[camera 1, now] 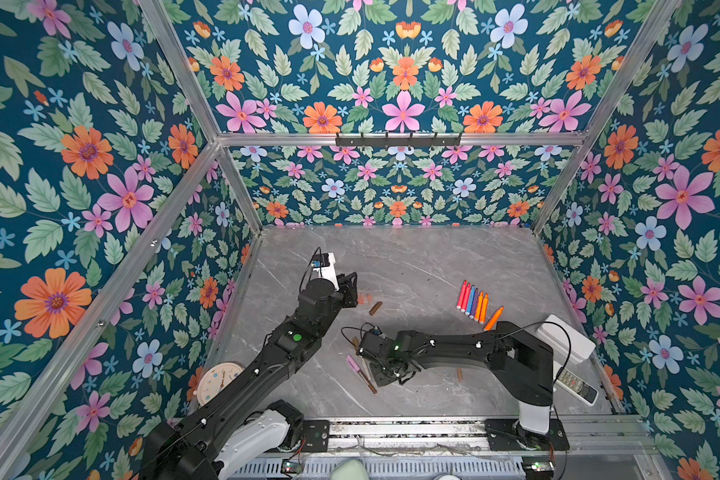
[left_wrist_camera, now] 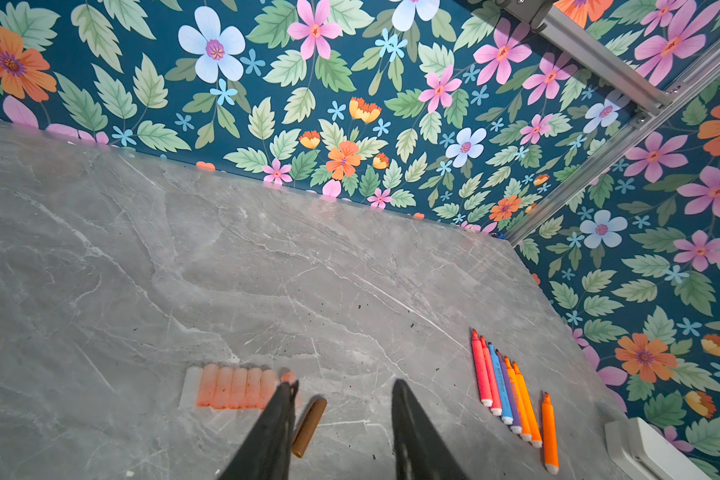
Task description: Open the pen caps
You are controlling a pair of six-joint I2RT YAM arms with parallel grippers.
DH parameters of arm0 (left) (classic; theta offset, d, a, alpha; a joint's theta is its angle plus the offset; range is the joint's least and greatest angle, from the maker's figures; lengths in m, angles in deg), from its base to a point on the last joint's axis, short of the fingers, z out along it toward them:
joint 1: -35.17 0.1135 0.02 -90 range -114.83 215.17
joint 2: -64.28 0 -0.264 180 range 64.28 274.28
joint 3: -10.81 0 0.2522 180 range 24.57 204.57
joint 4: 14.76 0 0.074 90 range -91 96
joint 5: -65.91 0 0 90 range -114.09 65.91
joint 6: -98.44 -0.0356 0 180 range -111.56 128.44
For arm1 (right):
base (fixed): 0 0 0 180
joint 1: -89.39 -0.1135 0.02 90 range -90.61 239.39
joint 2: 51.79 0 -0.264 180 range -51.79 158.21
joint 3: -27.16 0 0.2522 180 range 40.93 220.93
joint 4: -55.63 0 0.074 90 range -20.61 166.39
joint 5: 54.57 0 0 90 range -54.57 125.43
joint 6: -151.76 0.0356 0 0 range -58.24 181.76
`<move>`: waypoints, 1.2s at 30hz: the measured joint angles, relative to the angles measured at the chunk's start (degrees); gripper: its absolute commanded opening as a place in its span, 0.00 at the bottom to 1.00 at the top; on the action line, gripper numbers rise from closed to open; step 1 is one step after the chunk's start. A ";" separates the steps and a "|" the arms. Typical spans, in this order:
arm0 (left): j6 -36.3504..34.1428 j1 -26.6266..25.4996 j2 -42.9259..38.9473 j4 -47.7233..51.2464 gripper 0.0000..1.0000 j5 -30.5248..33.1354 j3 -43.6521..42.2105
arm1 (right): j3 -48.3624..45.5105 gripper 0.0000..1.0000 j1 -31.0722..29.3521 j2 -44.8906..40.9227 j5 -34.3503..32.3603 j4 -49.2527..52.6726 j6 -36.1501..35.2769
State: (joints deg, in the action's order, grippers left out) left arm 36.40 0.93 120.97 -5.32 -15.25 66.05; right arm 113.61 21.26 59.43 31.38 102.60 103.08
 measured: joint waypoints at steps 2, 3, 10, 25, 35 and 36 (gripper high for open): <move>0.00 0.00 -0.04 0.00 0.41 0.00 0.00 | 0.68 0.28 -0.02 0.81 -0.66 0.22 -0.02; 0.00 0.00 0.00 -0.02 0.41 0.00 0.00 | 0.76 0.25 0.00 1.25 -0.83 0.24 -0.17; -0.02 0.00 1.49 -0.09 0.41 -0.02 0.90 | -1.05 0.00 0.11 0.61 -2.01 -1.79 -0.85; 0.35 0.00 13.22 -3.21 0.49 -15.63 4.44 | -19.69 0.00 7.78 -28.79 -2.36 -2.75 -3.15; 6.60 -4.33 29.00 -10.58 0.51 -34.32 8.61 | -25.99 0.00 12.26 -46.93 0.94 -3.80 -5.97; 7.78 -5.79 30.82 -11.96 0.51 -35.91 9.16 | -25.99 0.00 12.81 -47.36 0.94 -3.78 -6.03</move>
State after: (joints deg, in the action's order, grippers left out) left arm 44.18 -4.86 151.79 -17.27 -51.16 75.20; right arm 87.62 34.06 12.07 32.32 98.82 97.05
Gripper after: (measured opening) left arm 0.509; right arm 0.091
